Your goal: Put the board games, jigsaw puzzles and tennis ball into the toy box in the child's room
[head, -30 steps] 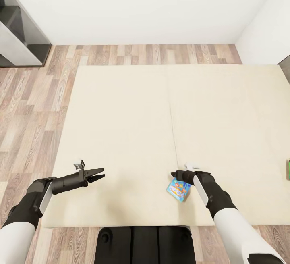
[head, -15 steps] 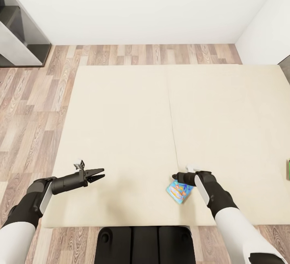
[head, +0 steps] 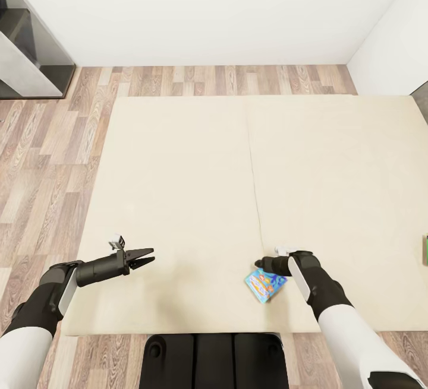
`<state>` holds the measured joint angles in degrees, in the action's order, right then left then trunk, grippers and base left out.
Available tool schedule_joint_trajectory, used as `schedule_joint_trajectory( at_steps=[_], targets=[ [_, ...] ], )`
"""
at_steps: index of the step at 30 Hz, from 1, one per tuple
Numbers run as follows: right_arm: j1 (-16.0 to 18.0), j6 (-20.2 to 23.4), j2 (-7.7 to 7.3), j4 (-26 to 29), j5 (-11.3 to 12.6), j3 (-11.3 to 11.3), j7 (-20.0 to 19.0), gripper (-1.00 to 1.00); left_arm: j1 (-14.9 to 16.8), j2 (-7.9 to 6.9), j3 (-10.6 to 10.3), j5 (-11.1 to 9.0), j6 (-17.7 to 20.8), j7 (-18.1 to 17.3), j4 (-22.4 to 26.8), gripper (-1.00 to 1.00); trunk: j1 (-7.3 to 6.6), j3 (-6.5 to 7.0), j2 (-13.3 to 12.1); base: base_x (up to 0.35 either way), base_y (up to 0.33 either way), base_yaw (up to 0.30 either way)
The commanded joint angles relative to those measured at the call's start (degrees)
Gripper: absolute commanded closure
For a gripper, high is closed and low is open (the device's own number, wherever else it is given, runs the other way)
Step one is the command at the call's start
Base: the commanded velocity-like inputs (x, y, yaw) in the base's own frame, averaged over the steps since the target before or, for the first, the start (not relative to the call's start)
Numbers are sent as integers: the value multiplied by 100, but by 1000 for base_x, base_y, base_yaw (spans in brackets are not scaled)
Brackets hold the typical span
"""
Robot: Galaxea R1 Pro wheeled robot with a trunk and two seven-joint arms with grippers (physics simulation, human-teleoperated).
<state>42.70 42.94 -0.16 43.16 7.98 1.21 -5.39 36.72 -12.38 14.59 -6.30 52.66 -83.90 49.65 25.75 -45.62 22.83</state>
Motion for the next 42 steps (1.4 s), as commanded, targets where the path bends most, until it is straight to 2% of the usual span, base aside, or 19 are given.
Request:
schedule_joint_trajectory(
  at_steps=[1,9,15,42],
  targets=[
    [1,37,-9,5,19,13,-9,-100,1,-1,0,-3,60,-17,1,-100,3,-6,9,0,0,0],
    [2,253,-133,0,20,17,25,-100,1,-1,0,-3,60,-15,1,-100,3,-6,9,0,0,0],
    [2,288,-185,-12,20,15,253,-100,1,-1,0,-3,60,-13,1,-100,3,-6,9,0,0,0],
    [-5,512,-180,-35,11,-4,317,-100,1,-1,0,-3,60,-14,1,-100,3,-6,9,0,0,0]
  ],
)
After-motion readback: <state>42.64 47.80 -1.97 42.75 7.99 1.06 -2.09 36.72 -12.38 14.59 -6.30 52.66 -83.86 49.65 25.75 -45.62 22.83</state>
